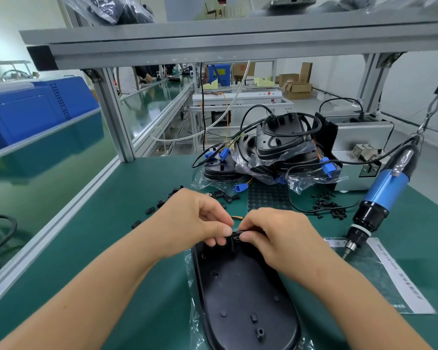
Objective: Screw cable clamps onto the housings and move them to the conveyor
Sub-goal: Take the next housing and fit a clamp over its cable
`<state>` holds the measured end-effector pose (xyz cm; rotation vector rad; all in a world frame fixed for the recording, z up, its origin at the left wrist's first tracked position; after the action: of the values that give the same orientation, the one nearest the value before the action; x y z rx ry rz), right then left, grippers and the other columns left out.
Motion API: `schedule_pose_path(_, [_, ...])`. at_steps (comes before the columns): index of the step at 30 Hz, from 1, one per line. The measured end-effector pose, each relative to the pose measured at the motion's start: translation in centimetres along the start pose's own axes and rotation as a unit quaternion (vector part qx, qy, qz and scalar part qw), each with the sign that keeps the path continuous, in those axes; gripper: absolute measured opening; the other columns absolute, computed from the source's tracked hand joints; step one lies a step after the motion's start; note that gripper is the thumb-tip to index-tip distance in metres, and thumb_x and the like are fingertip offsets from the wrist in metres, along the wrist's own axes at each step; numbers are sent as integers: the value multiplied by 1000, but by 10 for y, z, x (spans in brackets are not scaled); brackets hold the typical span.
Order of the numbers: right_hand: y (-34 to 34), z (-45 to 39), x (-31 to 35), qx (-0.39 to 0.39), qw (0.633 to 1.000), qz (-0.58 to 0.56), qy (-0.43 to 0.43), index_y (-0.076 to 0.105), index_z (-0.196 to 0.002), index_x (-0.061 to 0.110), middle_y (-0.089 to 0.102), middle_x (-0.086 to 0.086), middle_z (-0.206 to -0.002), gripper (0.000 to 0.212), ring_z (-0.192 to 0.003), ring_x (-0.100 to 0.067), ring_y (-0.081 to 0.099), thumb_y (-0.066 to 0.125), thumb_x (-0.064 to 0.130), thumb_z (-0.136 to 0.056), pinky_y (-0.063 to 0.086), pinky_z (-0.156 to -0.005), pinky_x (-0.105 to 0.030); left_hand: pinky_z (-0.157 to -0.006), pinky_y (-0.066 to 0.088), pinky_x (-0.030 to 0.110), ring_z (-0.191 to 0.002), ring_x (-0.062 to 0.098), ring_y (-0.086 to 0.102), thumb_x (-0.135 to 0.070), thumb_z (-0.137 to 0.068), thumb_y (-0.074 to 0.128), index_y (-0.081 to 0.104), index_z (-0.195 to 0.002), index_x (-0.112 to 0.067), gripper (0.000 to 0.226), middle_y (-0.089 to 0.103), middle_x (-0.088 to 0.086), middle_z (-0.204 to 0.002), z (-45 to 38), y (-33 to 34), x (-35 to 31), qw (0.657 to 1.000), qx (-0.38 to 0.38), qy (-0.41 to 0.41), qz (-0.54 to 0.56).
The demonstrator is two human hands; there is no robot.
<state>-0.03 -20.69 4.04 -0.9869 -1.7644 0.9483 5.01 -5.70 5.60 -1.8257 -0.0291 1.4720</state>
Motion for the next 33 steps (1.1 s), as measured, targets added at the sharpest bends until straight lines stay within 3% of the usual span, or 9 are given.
schedule_pose_path(8, [2, 1, 0, -1, 1000, 6, 3, 64, -101, 29, 65, 9, -100, 15, -96, -11, 58, 57, 38, -92, 44, -83, -31, -53, 48, 18, -57, 14, 63, -3, -76, 77, 68, -85, -10, 14, 70, 5, -63, 0, 5, 4, 998, -37, -28, 46])
schedule_pose_path(14, [2, 3, 2, -13, 1000, 4, -7, 64, -98, 27, 64, 9, -96, 13, -92, -13, 59, 58, 37, -91, 43, -78, -30, -48, 44, 18, -52, 13, 60, 0, -74, 76, 59, -86, -12, 23, 68, 3, -59, 1, 12, 9, 989, -105, -48, 89])
schedule_pose_path(21, [1, 9, 4, -67, 997, -40, -14, 53, -92, 29, 58, 20, -79, 15, -81, -6, 54, 66, 28, -85, 40, -66, -25, -47, 43, 18, -55, 14, 61, -1, -79, 74, 60, -93, -10, 22, 64, 0, -58, 8, 8, 13, 975, -101, -69, 184])
schedule_pose_path(25, [0, 13, 5, -95, 993, -69, -16, 55, -95, 30, 67, 18, -84, 18, -80, -5, 61, 68, 26, -83, 50, -69, -31, -42, 36, 17, -52, 12, 58, -3, -78, 75, 61, -91, -12, 21, 63, 2, -59, 7, 13, 16, 968, -125, -98, 192])
schedule_pose_path(33, [1, 14, 7, -124, 989, -74, -26, 60, -96, 29, 69, 17, -83, 18, -79, -4, 61, 70, 26, -81, 52, -68, -31, -39, 32, 16, -47, 9, 55, -3, -77, 76, 61, -89, -14, 22, 61, -4, -53, 8, 13, 17, 965, -139, -110, 193])
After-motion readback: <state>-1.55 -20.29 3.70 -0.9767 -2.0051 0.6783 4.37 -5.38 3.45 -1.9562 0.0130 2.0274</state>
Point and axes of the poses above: each hand's wrist, its own z-axis away from the middle knuckle, its own y-axis out of the palm, x = y × z, the point moved 5 cm from there along -z, towards the middle knuckle
